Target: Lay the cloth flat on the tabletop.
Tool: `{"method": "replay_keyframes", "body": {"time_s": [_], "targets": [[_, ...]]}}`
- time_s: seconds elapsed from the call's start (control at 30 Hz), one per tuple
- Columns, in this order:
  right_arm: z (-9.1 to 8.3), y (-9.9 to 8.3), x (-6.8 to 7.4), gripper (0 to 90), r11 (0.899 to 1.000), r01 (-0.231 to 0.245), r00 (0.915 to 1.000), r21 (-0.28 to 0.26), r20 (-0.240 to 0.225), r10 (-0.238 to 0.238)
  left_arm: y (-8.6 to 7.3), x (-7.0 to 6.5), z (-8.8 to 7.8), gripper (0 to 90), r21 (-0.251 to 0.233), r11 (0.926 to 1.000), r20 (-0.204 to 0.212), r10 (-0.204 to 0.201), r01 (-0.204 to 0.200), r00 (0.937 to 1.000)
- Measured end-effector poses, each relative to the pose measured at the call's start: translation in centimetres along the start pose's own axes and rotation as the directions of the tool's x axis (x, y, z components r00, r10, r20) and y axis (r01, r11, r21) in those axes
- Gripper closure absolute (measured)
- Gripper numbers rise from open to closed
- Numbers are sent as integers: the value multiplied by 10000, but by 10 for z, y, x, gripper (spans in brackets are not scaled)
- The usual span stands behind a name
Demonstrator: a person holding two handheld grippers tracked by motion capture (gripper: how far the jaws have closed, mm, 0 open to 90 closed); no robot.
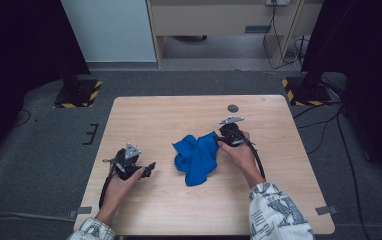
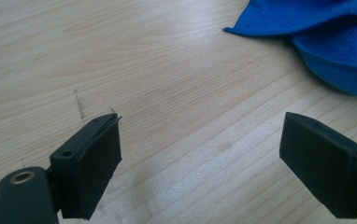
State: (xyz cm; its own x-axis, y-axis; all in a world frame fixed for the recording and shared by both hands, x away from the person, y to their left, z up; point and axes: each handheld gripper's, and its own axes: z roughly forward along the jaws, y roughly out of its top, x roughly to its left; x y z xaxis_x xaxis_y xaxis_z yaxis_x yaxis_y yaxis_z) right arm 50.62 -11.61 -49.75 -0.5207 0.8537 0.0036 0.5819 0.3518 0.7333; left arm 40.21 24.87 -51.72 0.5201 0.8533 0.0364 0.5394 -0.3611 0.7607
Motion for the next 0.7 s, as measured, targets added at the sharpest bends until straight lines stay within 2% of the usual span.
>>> {"method": "replay_keyframes", "body": {"time_s": [0.13, 0.2, 0.3, 0.5, 0.6, 0.7], "targets": [[10, 3, -2, 615, 9999, 36, 9999, 127, 103, -37, 0, -3, 0, 131, -3, 10000, 111, 46, -45, 9999], [20, 2, -4, 613, 9996, -136, 9998, 249, 116, 133, 1, -6, -2, 140, -144, 9998, 153, 137, -135, 9998], [28, 1, -4, 579, 9989, -262, 9996, 382, 81, 259, 4, -8, -5, 152, -426, 9989, 132, 187, -181, 9997], [36, -3, -7, 513, 9964, -583, 9983, 610, -40, 587, 6, -15, -5, 163, -489, 9982, 292, 364, -350, 9989], [37, -5, -5, 547, 9965, -325, 9995, 770, -10, 326, 7, -18, -5, 164, -500, 9978, 365, 451, -432, 9983], [35, -7, -4, 640, 9970, -179, 9998, 751, -17, 181, 7, -20, -5, 170, -538, 9977, 450, 437, -413, 9980]]}}
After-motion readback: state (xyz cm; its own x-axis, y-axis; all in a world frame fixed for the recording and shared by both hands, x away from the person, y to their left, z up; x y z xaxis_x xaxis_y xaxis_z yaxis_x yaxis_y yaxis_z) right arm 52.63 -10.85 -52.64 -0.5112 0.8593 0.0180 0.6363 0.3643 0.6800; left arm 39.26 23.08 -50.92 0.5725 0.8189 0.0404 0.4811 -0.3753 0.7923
